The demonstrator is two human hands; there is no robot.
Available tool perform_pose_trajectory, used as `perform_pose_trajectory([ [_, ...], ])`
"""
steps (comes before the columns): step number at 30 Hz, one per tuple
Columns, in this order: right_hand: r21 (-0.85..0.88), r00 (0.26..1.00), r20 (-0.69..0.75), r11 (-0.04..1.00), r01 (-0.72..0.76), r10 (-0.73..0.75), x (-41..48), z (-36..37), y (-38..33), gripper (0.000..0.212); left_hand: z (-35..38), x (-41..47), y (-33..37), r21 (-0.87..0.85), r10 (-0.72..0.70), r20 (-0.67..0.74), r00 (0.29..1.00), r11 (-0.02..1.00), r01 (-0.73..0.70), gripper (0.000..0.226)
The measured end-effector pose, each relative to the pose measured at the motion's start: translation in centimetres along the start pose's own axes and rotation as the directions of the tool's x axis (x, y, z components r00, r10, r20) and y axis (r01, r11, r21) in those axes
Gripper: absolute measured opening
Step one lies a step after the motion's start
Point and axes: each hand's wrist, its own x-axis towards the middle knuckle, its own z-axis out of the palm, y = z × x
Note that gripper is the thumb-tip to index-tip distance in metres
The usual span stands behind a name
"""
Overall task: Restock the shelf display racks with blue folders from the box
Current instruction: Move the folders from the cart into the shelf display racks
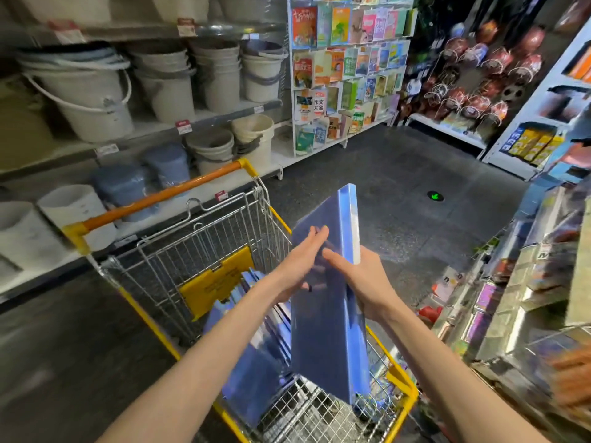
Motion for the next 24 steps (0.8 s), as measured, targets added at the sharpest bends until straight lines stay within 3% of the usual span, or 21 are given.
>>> perform_pose_trajectory([
  [1,0.008,1.000,0.024,1.000,0.006,-0.006,0.0,0.3,-0.1,0.023,0.4,-0.5,0.3,-0.007,0.014,0.006,1.000,1.000,-0.014,0.092],
  [4,-0.003,0.990,0.139,1.000,0.017,-0.016,0.3,0.4,-0.5,0.033,0.4,-1.4,0.9,-0.091,0.053,0.073,0.996,0.995,-0.046,0.077],
  [7,-0.033,0.958,0.285,0.999,-0.036,0.044,0.5,0.0,-0.5,0.060,-0.1,-2.5,1.6,-0.189,0.111,0.166,0.980,0.979,-0.079,0.071],
  [9,-0.049,0.950,0.304,0.997,-0.052,0.065,0.6,-0.2,-0.5,0.068,-0.2,-3.0,1.8,-0.232,0.133,0.175,0.976,0.969,-0.091,0.066],
  [13,-0.045,0.936,0.347,0.998,-0.049,0.062,0.6,-0.8,-0.6,0.059,-0.1,-3.7,2.0,-0.224,0.148,0.170,0.974,0.969,-0.108,0.065],
  [18,-0.016,0.919,0.391,0.999,-0.043,0.046,0.3,-1.5,-1.3,0.043,-0.8,-3.9,1.3,-0.270,0.173,0.187,0.967,0.956,-0.118,0.044],
  [24,-0.038,0.930,0.365,0.999,-0.037,0.048,-0.3,-1.6,-1.3,0.043,-0.8,-4.1,1.1,-0.311,0.189,0.243,0.951,0.944,-0.109,0.047],
])
